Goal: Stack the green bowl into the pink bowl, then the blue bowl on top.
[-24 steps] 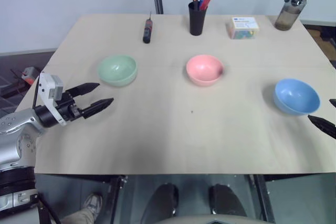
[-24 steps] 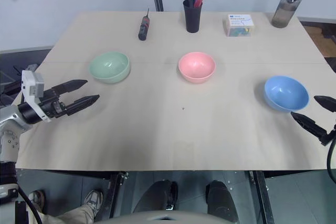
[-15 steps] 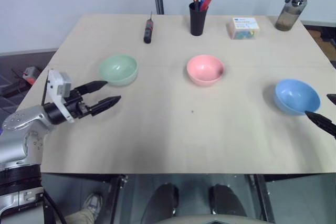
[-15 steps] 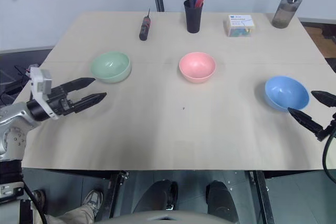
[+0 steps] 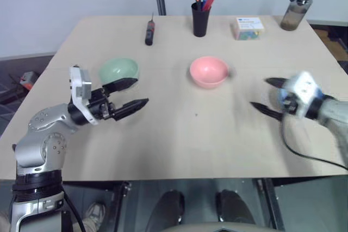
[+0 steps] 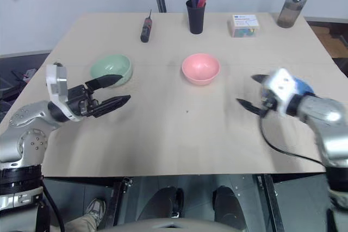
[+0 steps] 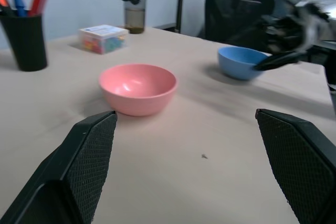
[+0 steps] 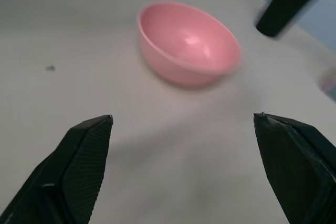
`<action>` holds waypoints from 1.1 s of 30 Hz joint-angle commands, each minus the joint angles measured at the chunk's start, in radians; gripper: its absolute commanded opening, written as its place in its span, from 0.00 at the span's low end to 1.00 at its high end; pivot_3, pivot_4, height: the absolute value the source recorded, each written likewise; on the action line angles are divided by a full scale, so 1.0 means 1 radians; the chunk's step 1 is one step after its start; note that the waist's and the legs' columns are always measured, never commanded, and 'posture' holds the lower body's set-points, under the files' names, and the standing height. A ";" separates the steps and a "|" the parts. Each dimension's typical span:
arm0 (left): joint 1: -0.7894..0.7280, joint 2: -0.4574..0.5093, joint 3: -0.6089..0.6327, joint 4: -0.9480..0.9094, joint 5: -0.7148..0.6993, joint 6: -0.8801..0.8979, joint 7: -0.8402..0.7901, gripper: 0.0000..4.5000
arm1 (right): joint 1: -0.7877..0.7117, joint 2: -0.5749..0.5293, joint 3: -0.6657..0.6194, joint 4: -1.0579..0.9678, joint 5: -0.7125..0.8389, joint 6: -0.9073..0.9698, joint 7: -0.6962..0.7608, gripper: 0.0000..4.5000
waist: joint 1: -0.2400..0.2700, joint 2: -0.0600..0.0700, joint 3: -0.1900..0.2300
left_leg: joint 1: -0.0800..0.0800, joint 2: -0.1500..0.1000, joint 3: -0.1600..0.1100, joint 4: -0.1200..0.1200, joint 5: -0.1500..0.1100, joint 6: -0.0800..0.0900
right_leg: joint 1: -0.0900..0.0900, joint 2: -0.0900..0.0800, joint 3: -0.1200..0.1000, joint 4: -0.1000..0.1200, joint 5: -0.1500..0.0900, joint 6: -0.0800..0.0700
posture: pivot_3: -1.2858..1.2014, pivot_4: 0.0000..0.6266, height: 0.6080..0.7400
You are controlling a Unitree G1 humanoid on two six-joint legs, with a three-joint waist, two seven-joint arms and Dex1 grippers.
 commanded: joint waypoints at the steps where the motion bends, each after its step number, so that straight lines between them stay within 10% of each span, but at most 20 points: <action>1: 0.046 0.028 0.063 -0.063 -0.029 -0.003 0.003 1.00 | -0.137 0.066 0.119 0.189 -0.133 -0.137 -0.007 1.00 | 0.000 -0.001 0.001 | 0.000 0.000 -0.001 0.000 0.000 0.000 | 0.000 0.000 -0.001 0.000 0.000 0.000 | 0.52 0.24 1.00; 9: 0.180 0.031 0.156 -0.189 -0.062 0.018 0.082 1.00 | -0.388 0.219 0.225 0.630 -0.263 -0.377 -0.013 1.00 | -0.006 -0.003 0.002 | -0.002 0.000 -0.002 0.000 0.000 0.000 | -0.001 -0.001 -0.004 -0.002 0.000 0.000 | 0.52 0.24 1.00; 22: 0.314 0.025 0.234 -0.312 -0.122 0.033 0.168 1.00 | -0.555 0.315 0.230 0.948 -0.320 -0.572 0.031 0.01 | -0.007 -0.002 0.003 | -0.001 0.001 -0.002 -0.001 0.001 -0.002 | -0.002 -0.001 -0.004 0.000 0.000 -0.001 | 0.52 0.24 1.00; 33: 0.271 0.024 0.169 -0.268 -0.095 0.021 0.174 1.00 | -0.250 0.083 0.228 0.199 -0.172 -0.333 0.378 0.01 | 0.003 -0.002 0.003 | -0.002 0.000 -0.004 -0.002 0.001 -0.002 | -0.002 -0.002 -0.006 -0.001 0.000 -0.001 | 0.52 0.24 1.00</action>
